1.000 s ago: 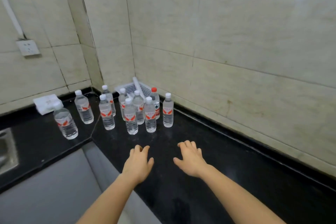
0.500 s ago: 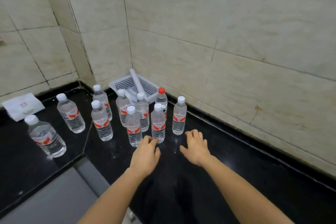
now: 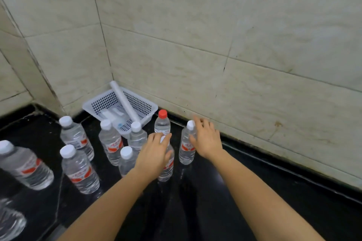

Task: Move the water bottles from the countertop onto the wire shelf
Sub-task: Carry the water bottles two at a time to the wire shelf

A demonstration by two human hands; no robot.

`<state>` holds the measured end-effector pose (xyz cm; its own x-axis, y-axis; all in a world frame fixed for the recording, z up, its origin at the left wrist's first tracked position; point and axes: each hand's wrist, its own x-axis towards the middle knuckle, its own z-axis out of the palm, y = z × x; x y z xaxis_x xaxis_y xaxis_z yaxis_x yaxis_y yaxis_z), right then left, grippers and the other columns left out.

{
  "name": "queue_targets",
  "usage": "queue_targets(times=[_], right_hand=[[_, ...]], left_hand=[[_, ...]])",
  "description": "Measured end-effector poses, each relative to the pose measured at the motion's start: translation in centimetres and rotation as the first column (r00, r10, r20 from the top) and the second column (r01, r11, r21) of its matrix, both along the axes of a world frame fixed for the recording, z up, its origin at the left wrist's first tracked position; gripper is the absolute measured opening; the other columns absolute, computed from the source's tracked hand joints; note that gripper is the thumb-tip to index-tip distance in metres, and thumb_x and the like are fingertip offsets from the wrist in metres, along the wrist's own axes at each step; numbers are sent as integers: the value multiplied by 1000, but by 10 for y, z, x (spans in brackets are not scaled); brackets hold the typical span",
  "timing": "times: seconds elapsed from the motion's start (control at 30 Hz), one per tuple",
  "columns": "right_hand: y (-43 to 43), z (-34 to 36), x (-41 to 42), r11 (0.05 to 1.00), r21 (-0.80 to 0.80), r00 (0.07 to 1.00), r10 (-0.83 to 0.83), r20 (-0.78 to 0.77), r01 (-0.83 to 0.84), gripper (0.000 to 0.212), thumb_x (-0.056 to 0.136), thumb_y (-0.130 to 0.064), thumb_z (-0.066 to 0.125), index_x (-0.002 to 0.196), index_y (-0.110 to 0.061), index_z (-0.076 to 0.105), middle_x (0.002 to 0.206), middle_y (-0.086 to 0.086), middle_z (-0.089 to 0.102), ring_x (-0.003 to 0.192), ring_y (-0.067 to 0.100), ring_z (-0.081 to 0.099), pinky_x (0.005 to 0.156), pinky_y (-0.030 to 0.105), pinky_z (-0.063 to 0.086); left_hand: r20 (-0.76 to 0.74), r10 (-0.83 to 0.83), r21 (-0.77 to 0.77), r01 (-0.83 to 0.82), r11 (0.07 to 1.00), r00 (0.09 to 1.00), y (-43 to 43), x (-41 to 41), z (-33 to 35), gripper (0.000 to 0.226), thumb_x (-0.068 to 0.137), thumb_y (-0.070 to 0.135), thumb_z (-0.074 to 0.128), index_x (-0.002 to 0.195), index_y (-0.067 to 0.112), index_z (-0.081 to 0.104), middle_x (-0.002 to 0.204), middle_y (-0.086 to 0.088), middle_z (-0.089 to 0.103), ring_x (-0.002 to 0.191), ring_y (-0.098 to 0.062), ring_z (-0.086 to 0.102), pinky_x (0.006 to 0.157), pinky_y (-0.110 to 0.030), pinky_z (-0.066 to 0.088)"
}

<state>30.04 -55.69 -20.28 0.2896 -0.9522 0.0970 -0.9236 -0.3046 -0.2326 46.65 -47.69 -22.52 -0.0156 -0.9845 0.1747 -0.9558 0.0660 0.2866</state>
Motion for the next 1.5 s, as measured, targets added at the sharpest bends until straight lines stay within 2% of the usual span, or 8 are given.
queue_targets(times=[0.3,0.43,0.53,0.67,0.87,1.0,1.2,1.5], right_hand=[[-9,-7,-1,993,-94,994,63,-87,-71,46,98,-35,47,141,-20,41,134,4,56,123,26,43,93,39,33],[0,0,1,996,-78,996,48,-75,-53,34,95,-32,52,126,-16,50,122,7,62,115,28,47,88,38,36],[10,-1,-1,999,-40,999,20,-41,-22,29,94,-31,55,116,-12,55,116,9,63,112,30,49,88,40,40],[30,-6,-7,999,-6,996,-46,77,46,25,92,-32,58,102,-10,59,107,11,64,105,28,51,80,37,43],[69,-19,-19,989,84,967,-137,215,122,26,88,-30,61,106,-10,61,104,9,64,101,26,50,77,37,44],[87,-10,-40,972,137,928,-224,297,191,26,85,-32,63,101,-10,63,98,8,66,93,25,55,74,39,48],[138,5,-99,942,240,901,-304,309,235,24,77,-30,65,84,-7,65,84,9,66,80,27,61,65,40,49],[248,30,-244,901,273,842,-417,343,336,22,67,-29,69,75,-8,71,70,12,67,61,17,53,53,35,45]], left_hand=[[-125,1,-26,-4,1000,992,-2,4,-8,51,96,23,47,145,17,33,137,-2,50,119,-22,42,94,-35,41],[-273,51,-23,-60,998,961,1,8,-2,32,91,22,55,123,20,52,111,-3,62,110,-22,48,79,-34,42],[-251,62,4,-63,998,966,4,6,6,25,88,24,59,112,21,56,100,-1,61,108,-20,45,73,-31,39],[-137,72,40,-67,997,988,7,5,18,31,89,25,59,119,18,57,109,-5,59,108,-23,47,81,-35,45],[-140,61,28,-58,998,988,23,-2,20,29,86,27,62,112,16,60,108,-5,62,102,-22,56,82,-35,47],[-99,-22,-14,21,1000,995,35,-6,22,18,86,24,58,102,17,62,101,-4,63,95,-21,57,73,-32,46],[-99,-162,45,167,985,982,62,-49,41,19,88,30,56,101,16,57,97,-5,57,93,-29,59,78,-43,50],[-240,-381,46,403,914,893,138,-187,41,14,85,30,60,80,29,47,75,5,44,77,-20,51,63,-30,35]])
